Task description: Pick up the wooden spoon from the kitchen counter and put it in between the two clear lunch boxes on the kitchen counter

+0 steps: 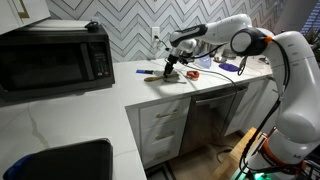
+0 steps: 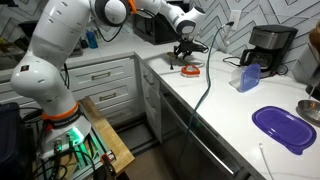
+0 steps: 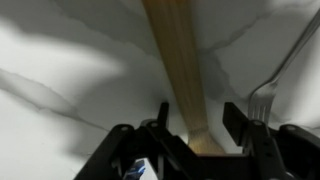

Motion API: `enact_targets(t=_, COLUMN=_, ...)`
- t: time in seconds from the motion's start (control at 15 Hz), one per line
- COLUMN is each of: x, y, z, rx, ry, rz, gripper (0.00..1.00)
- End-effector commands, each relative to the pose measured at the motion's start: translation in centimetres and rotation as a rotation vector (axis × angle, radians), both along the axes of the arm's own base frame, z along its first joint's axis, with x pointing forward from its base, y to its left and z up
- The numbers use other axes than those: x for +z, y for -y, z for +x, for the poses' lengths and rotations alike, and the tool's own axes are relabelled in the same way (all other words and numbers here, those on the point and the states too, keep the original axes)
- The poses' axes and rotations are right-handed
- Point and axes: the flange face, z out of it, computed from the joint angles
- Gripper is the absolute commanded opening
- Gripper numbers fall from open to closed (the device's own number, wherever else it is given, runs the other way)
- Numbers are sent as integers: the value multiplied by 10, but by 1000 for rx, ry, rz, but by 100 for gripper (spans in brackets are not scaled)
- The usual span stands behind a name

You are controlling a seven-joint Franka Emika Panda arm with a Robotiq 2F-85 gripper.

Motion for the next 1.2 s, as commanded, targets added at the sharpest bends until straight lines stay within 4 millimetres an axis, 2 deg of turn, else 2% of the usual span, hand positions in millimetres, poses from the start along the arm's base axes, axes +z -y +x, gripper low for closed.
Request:
enact_targets(t=0.0, x=-8, y=2, z=2, rx=38, ry=37, rz=-14, gripper=27)
enact_targets(t=0.2, x=0, y=3, z=4, rx=14, ry=66, rz=-33, gripper=4)
enact_targets(t=0.6, x=17, y=-1, z=5, rx=-91, ry=113, rz=-85, gripper=7)
enact_targets(t=0.8, x=45, y=-4, z=-2, rx=-218, ry=56, rz=-108, gripper=7)
enact_targets(t=0.93, x=75, y=-1, z=-9, rx=-306, ry=16, rz=-108, gripper=7)
enact_targets(t=1.13, x=128, y=16, z=-20, rx=-441, ry=10, rz=-75, gripper=7)
